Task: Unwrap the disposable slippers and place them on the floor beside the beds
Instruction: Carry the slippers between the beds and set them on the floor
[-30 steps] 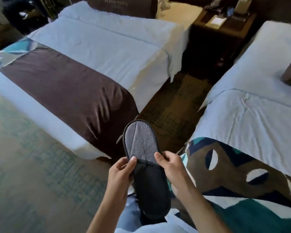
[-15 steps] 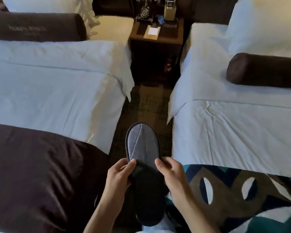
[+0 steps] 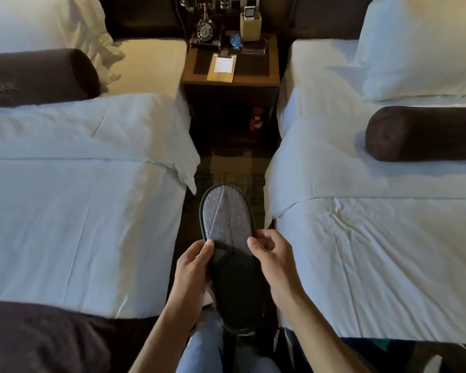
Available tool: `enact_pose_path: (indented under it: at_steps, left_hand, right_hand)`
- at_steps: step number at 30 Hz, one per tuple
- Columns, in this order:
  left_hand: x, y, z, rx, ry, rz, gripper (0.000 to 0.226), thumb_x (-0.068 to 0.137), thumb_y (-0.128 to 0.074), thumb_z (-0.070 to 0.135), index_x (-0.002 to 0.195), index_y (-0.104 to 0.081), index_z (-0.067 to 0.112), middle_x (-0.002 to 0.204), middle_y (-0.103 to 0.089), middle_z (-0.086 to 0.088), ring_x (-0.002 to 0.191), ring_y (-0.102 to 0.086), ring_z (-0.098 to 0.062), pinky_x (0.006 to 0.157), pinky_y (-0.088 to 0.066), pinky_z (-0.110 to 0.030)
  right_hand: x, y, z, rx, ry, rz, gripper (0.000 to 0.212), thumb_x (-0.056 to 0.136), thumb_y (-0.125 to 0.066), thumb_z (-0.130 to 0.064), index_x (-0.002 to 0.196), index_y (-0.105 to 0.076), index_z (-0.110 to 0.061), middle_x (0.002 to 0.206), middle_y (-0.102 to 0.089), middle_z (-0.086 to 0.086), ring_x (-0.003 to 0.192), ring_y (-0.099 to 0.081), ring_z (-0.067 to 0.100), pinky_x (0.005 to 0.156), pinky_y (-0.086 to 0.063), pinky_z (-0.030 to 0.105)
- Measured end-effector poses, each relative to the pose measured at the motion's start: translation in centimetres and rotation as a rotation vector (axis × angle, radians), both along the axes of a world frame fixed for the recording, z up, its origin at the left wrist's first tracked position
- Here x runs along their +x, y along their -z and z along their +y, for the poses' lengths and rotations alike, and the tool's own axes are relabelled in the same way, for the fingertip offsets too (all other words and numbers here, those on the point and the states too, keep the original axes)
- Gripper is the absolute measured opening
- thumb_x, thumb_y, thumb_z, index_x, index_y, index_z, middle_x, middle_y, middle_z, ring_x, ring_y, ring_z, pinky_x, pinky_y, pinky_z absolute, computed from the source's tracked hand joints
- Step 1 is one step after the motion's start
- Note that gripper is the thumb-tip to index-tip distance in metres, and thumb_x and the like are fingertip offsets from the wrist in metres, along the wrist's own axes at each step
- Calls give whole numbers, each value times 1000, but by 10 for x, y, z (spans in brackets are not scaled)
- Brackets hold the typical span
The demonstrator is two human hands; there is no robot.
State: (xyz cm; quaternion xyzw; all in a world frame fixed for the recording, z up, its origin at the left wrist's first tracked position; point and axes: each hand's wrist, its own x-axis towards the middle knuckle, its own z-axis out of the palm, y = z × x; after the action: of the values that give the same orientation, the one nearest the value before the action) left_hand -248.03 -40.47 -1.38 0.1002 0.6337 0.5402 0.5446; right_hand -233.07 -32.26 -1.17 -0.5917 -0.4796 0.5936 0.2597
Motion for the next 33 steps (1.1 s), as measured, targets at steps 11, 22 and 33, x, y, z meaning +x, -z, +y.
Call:
enact_pose_path:
  at_steps: [11, 22, 33]
  left_hand:
    - [-79, 62, 136, -85, 132, -50, 39, 101, -50, 35, 83, -78, 16, 84, -77, -12, 77, -74, -23, 67, -58, -35]
    - [-94, 316, 229, -149, 86, -92, 41, 103, -46, 23, 83, -76, 3, 90, -76, -22, 78, -74, -28, 69, -60, -38]
    - [-63, 576, 273, -137, -124, -207, 26, 99, -56, 20, 101, -76, 4, 102, -79, -19, 97, -74, -33, 90, -56, -47]
  right_hand:
    - [-66, 64, 114, -23, 140, -45, 13, 84, -70, -39, 93, -62, -44, 93, -67, -22, 86, -65, -2, 61, -48, 9]
    - [-77, 322, 192, 73, 109, -131, 19, 83, -73, -31, 92, -61, -42, 86, -68, -6, 80, -63, -4, 65, -47, 6]
    - [-60, 588, 249, 103, 48, -139, 21, 85, -72, -27, 104, -63, -26, 82, -70, -1, 77, -68, 11, 62, -47, 20]
